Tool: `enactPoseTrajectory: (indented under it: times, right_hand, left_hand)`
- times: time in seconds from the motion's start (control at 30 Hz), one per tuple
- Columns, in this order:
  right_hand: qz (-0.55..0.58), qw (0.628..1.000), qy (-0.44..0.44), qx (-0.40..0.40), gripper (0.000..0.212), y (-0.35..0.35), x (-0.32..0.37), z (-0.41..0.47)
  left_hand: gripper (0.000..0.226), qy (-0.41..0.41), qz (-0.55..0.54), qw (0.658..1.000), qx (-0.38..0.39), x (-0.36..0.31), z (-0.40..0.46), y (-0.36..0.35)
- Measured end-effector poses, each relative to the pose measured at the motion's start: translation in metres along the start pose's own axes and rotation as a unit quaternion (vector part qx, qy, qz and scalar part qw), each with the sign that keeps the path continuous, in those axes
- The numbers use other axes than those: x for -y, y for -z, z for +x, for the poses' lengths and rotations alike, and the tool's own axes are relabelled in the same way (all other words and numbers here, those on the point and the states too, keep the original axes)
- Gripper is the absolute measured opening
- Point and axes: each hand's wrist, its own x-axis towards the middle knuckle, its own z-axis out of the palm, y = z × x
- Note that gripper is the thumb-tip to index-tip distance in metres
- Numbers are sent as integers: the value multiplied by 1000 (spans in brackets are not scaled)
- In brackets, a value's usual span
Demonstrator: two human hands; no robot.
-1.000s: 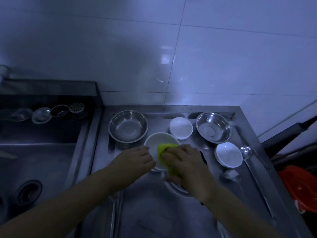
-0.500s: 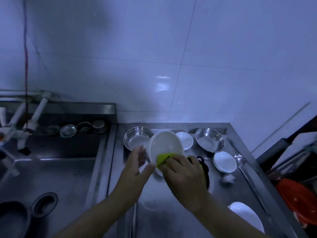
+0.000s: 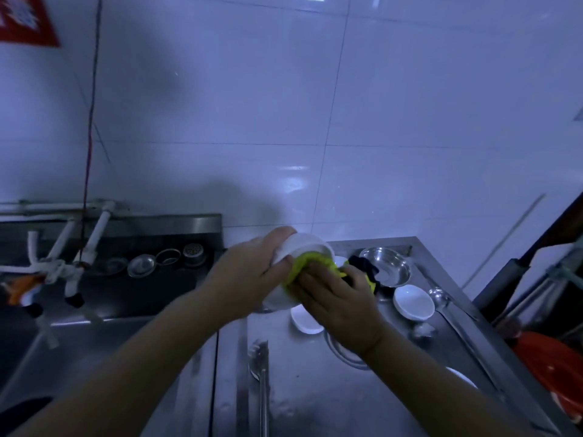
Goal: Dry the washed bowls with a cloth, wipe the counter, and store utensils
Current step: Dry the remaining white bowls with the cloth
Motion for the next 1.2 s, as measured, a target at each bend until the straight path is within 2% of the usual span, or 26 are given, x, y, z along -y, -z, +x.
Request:
enactPoseTrajectory:
  times: [0.07,0.13,0.23,0.33,0.4,0.43,0.5,0.57,0.67,0.73,0.77,0.83,0.93,1.03,1.1,1.2]
  right_hand:
    - [-4,1000,-6,13,62,5,-8,5]
    - [0,1000,-24,1,57,9,-8,13]
    - [-37,997,-53,-44,21,13,-9,24]
    - [-31,989,-122,-84,23,13,6,32]
    - [-3,983,-159,-93,19,11,21,34]
    - [6,982,-165,-97,16,9,28,33]
    - [18,986,-135,-98,14,5,26,29]
    - [9,995,-37,-91,15,5,8,22]
    - [-136,982,116,-57,18,5,-31,15]
    - [-108,985,125,-54,15,4,-40,16]
    - [-79,990,105,-51,12,3,-39,17]
    - [-30,997,44,-47,10,5,-34,21]
    - [-14,994,-91,-57,14,10,-22,32]
    - [26,984,-151,-87,15,13,-2,42]
    - [35,985,-133,-101,15,13,4,41]
    - [15,996,-17,-90,14,17,-21,32]
  left_hand:
    - [37,17,10,998,54,-1,15,12]
    - [35,58,-46,996,54,-6,24,20]
    - [44,111,-196,972,-63,-13,14,7]
    - [38,130,-366,910,-144,-26,-4,-23]
    - [32,124,-419,883,-172,-32,-5,-31]
    - [32,115,-416,884,-179,-32,-3,-30]
    - [30,90,-371,908,-170,-29,3,-24]
    - [28,80,-297,942,-135,-25,5,-16]
    - [31,101,-150,983,-8,-15,18,0]
    - [31,120,-131,981,80,-10,34,13]
    - [31,126,-154,976,91,-10,40,17]
    - [30,146,-253,956,35,-13,43,15]
    - [35,145,-367,911,-119,-26,27,-19]
    - [39,130,-446,865,-191,-35,19,-39]
    - [37,107,-426,877,-193,-32,22,-31]
    - [33,85,-334,928,-143,-26,24,-18]
